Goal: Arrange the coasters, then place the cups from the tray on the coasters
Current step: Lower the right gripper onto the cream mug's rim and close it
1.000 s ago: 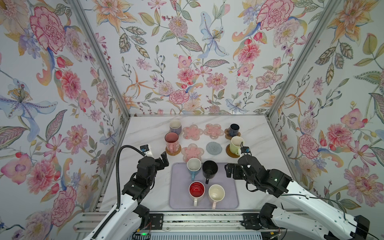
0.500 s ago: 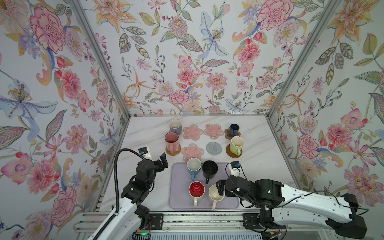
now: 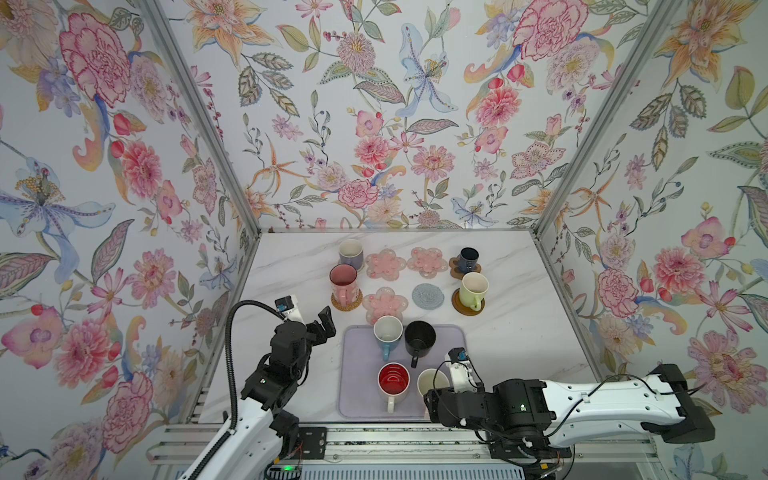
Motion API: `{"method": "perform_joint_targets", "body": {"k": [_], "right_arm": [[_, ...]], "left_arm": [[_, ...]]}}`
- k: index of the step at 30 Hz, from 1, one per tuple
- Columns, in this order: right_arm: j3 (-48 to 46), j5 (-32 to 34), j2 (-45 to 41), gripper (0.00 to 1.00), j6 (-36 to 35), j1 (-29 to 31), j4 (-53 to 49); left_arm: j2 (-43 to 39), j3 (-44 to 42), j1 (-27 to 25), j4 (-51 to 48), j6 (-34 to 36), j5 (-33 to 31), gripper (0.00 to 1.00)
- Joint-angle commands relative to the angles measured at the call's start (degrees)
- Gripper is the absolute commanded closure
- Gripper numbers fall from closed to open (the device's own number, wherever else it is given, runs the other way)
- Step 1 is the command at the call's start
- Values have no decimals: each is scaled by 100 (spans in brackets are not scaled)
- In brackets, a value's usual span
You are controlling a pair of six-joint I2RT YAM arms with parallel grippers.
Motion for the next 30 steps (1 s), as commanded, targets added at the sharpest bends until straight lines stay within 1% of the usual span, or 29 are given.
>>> {"method": "perform_joint_targets", "body": {"k": [1,9,12,19,30], "right_arm": [[-114,157,123,1,299,156,-72],[-108,114,453,1,331,192,2],[-73,200,547,1,268,170,4],[14,122,901,1,158,55,-6],[63,156,1203,3,76,-51,-517]], "left_arm": [[-72,-132,55,95,-47,54,1],[-104,-183,55,118,-56,90,1],[-151,-207,42,118,-47,73,1],[-213,-242,53,93,-12,63,1],[-248,-310,57,85,-21,66,1]]}}
